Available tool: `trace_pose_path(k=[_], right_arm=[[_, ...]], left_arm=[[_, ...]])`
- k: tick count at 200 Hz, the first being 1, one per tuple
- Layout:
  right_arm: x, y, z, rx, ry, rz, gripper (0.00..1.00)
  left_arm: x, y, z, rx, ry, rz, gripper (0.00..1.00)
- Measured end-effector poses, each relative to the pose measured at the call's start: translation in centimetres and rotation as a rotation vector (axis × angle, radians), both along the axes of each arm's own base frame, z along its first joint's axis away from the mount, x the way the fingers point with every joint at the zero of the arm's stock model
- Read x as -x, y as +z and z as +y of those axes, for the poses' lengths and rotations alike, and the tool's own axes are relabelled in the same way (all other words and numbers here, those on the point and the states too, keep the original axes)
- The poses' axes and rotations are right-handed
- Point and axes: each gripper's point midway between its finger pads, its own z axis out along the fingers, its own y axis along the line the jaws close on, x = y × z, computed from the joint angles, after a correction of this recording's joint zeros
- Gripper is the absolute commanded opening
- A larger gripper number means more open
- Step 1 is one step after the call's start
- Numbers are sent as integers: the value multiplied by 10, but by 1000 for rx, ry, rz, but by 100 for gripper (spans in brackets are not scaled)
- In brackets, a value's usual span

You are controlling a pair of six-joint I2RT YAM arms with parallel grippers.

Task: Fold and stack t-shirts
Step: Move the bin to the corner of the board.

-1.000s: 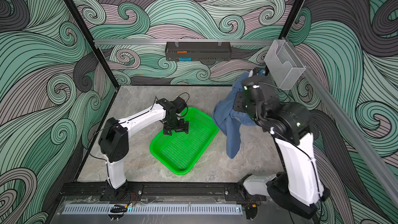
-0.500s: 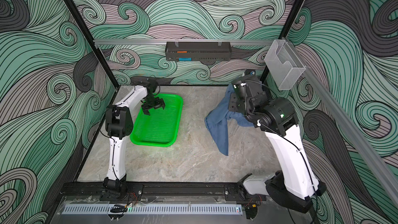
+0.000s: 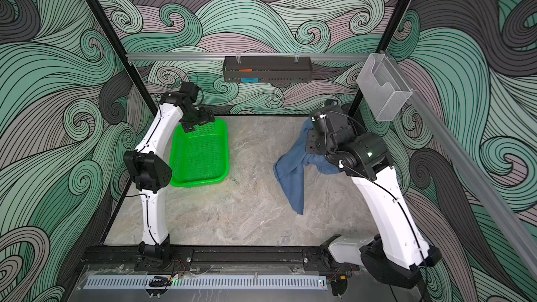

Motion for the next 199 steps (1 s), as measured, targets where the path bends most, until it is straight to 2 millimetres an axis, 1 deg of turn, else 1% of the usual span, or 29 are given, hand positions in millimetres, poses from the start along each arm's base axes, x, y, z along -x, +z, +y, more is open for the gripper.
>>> trace_pose_path(k=[2, 3, 5, 8, 10, 13, 15, 19, 27, 30, 36, 41, 49, 60, 73, 81, 92, 100, 107, 115, 129, 130, 152, 158, 167, 175, 181, 191, 199], right_arm=[[0, 0, 0, -1, -1, -2, 0], [0, 0, -1, -2, -2, -3, 0], [0, 1, -1, -2, -3, -5, 0], [0, 1, -1, -4, -4, -8, 0], [0, 2, -2, -5, -5, -12, 0], [0, 2, -2, -8, -6, -15, 0], [0, 2, -3, -9, -6, -17, 0], [0, 3, -3, -13, -8, -21, 0], [1, 5, -4, -19, -9, -29, 0], [1, 5, -5, -20, -10, -32, 0], [1, 6, -6, -23, -9, -36, 0], [1, 6, -6, -26, -10, -38, 0], [2, 6, -7, -30, -10, -40, 0], [3, 5, -8, -35, -10, -41, 0], [4, 4, -10, -36, -8, -41, 0], [6, 5, -11, -37, -5, -42, 0], [8, 6, -13, -37, -2, -46, 0], [10, 7, -14, -37, 1, -52, 0], [12, 9, -16, -35, 3, -58, 0], [14, 11, -18, -35, 5, -68, 0], [21, 14, -22, -35, 8, -85, 0], [21, 14, -22, -36, 8, -86, 0], [30, 21, -27, -36, 16, -114, 0], [32, 22, -28, -37, 17, -121, 0], [35, 24, -30, -39, 18, -129, 0], [36, 25, -30, -40, 18, -133, 0], [37, 25, -31, -39, 19, -133, 0], [37, 24, -31, -38, 20, -132, 0], [37, 24, -31, -35, 22, -132, 0]], left_arm=[[3, 0, -8, 11, -14, 0, 99], [5, 0, -15, 22, -28, 1, 99], [8, 0, -22, 30, -42, -1, 99], [15, -1, -39, 54, -76, 4, 99], [18, -2, -46, 64, -91, 5, 99], [26, -3, -64, 90, -127, 9, 99], [28, -4, -71, 101, -139, 10, 99], [38, -7, -92, 132, -180, 14, 99], [54, -13, -124, 182, -237, 27, 99], [62, -17, -141, 209, -267, 35, 99], [74, -24, -163, 245, -304, 48, 99], [83, -29, -179, 273, -329, 59, 99], [95, -41, -196, 303, -350, 81, 99], [105, -57, -206, 330, -343, 121, 99], [105, -77, -206, 340, -308, 162, 99], [100, -91, -200, 338, -275, 185, 99], [90, -111, -188, 334, -217, 212, 99], [82, -127, -172, 331, -164, 234, 99], [75, -142, -153, 324, -102, 259, 99], [68, -152, -134, 330, -47, 271, 99], [56, -168, -90, 306, 77, 294, 99], [54, -169, -85, 303, 94, 295, 99], [26, -166, -27, 300, 223, 266, 99], [20, -164, -17, 302, 243, 258, 99], [8, -158, -9, 309, 254, 244, 99], [-1, -150, -9, 313, 241, 222, 99], [-8, -142, -14, 318, 219, 205, 99], [-12, -127, -29, 321, 165, 178, 99], [-11, -116, -44, 320, 119, 162, 99]])
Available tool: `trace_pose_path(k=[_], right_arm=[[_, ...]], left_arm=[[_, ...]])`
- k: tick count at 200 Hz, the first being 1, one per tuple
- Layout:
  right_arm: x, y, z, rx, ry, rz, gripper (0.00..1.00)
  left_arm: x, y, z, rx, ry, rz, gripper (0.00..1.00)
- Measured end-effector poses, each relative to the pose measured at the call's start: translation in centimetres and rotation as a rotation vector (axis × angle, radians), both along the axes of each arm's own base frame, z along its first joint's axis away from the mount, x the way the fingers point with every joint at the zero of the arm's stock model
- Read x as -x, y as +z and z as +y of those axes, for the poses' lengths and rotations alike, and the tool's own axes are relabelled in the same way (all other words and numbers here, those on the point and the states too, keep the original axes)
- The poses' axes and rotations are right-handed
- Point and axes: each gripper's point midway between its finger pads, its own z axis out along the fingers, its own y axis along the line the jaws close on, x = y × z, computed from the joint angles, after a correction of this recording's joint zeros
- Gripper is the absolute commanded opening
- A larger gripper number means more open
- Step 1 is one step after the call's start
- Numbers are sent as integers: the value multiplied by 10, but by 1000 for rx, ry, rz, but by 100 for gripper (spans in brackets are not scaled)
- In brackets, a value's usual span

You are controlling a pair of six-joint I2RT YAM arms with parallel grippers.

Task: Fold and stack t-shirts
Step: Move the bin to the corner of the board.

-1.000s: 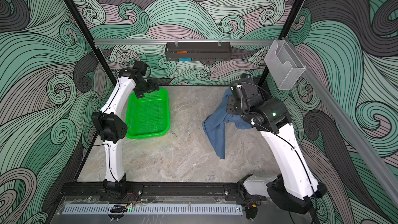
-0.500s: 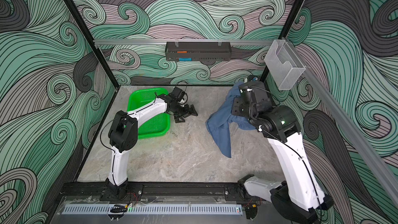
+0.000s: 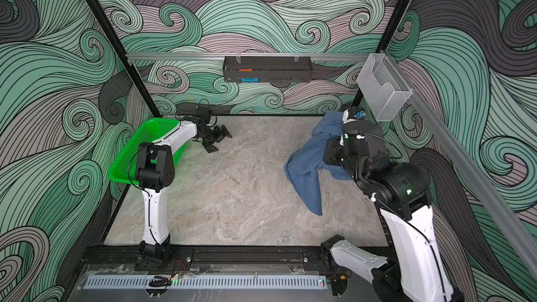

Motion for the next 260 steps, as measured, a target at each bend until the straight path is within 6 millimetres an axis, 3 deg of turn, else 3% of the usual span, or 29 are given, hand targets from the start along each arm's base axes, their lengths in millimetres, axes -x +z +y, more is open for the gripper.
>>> trace_pose_path(k=[21, 33, 43, 63, 84, 113, 141, 163, 190, 260], right_arm=[[-4, -2, 3, 5, 5, 10, 0], [-8, -5, 6, 6, 10, 21, 0], [-12, -7, 8, 5, 14, 28, 0], [-17, -13, 13, 2, 24, 48, 0], [-20, -18, 17, -9, 30, 66, 0], [-22, -25, 23, -23, 43, 89, 0], [-25, -28, 29, -42, 59, 103, 0], [-25, -29, 32, -56, 70, 108, 0], [-23, -28, 35, -71, 82, 110, 0], [-7, -24, 30, -76, 108, 78, 0]], left_arm=[[35, 14, -31, -11, -97, -3, 99], [74, 15, -37, -40, -131, 45, 99], [111, 14, -29, -87, -133, 96, 99], [178, 25, 23, -223, -34, 167, 99], [234, 61, 86, -355, 130, 134, 99], [292, 113, 155, -473, 354, -28, 99], [336, 131, 222, -619, 603, -34, 99], [349, 125, 253, -731, 718, 28, 99], [349, 101, 279, -774, 834, 111, 99], [308, 50, 332, -769, 1037, 60, 99]])
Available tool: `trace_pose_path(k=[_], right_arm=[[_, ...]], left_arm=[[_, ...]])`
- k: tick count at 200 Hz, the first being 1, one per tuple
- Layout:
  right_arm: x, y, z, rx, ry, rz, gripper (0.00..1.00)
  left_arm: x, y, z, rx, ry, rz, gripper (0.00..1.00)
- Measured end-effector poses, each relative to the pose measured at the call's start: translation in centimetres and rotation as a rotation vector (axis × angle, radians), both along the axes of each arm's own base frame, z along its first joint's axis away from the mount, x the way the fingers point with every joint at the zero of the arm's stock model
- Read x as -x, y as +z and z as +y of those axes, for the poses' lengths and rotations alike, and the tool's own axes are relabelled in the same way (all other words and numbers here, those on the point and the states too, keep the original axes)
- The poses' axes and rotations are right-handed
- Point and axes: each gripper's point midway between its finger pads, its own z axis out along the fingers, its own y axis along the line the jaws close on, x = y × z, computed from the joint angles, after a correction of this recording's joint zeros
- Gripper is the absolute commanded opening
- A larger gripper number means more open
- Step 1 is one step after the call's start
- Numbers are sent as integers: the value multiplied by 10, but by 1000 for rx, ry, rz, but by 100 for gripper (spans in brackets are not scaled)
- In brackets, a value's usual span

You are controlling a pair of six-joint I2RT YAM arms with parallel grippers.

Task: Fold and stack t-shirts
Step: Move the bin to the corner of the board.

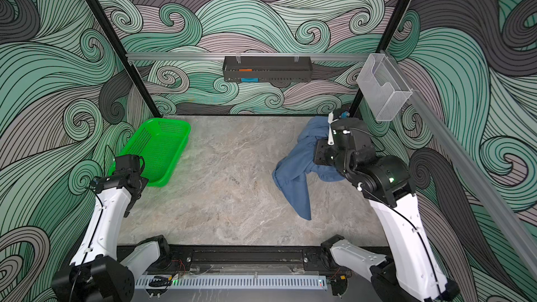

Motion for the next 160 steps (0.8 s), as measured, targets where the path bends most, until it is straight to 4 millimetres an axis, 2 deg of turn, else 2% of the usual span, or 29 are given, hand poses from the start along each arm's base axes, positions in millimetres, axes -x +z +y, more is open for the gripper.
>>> trace_pose_path(k=[45, 97, 136, 160], right_arm=[[5, 4, -2, -4, 6, -17, 1], [-1, -10, 4, 1, 20, 32, 0], [-3, -14, 4, 0, 9, 45, 0], [-3, -19, 3, -1, 2, 60, 0]], left_arm=[[-54, -30, 7, 46, -51, -62, 99], [-106, -49, 9, 97, -104, -148, 99], [-159, -58, 11, 177, -144, -191, 99], [-201, -57, 12, 234, -179, -225, 99]])
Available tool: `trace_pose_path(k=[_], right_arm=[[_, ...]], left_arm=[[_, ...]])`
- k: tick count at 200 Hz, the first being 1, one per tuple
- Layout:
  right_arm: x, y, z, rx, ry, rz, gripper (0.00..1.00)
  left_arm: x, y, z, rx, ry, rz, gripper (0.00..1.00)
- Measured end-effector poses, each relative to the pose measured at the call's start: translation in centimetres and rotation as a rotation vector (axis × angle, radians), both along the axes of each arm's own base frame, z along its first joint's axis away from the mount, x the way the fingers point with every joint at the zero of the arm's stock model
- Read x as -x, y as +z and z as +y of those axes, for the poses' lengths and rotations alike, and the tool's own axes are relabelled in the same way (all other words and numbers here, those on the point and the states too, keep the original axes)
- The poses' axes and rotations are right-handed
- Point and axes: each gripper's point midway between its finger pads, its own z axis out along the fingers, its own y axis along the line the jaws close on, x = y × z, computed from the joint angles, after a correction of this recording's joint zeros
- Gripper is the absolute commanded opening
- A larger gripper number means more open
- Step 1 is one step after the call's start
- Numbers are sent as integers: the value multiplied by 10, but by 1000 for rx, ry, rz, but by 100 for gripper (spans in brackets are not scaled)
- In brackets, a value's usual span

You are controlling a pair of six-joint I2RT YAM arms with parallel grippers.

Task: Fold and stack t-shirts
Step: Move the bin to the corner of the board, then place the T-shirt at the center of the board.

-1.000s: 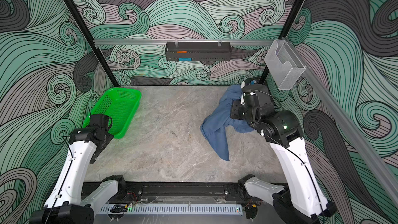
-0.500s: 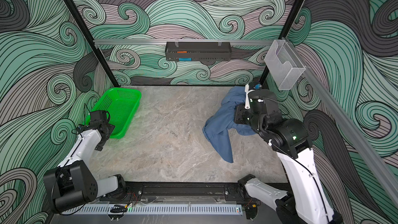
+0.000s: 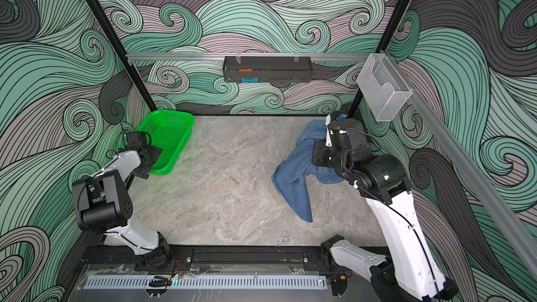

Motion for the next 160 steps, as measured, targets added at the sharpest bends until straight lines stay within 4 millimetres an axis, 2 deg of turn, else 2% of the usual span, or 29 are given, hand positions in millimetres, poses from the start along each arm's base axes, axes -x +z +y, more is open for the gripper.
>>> trace_pose_path(k=[19, 38, 63, 83, 104, 124, 151, 155, 160], right_arm=[[0, -8, 0, -5, -10, 24, 0], [0, -18, 1, -7, -15, 52, 0], [0, -31, 2, -11, -29, 88, 0], [-3, -42, 4, -10, -40, 125, 0], [-14, -54, 12, -11, -39, 171, 0], [-30, -70, 27, -23, -24, 237, 0], [-63, -93, 57, -58, 13, 340, 0], [-70, -97, 62, -62, 18, 358, 4], [-79, -101, 70, -71, 24, 376, 21]], left_arm=[[-26, -2, -3, 37, -32, -25, 99], [-41, -9, -12, 86, -71, -45, 99], [-54, -22, -29, 171, -123, -69, 99], [-66, -19, -44, 248, -165, -127, 99], [-66, -14, -65, 297, -209, -107, 99], [-50, 5, -88, 266, -257, -35, 99], [-14, 69, -116, 124, -313, 10, 99], [-9, 79, -119, 102, -319, 9, 99], [-3, 90, -123, 75, -326, 9, 99]])
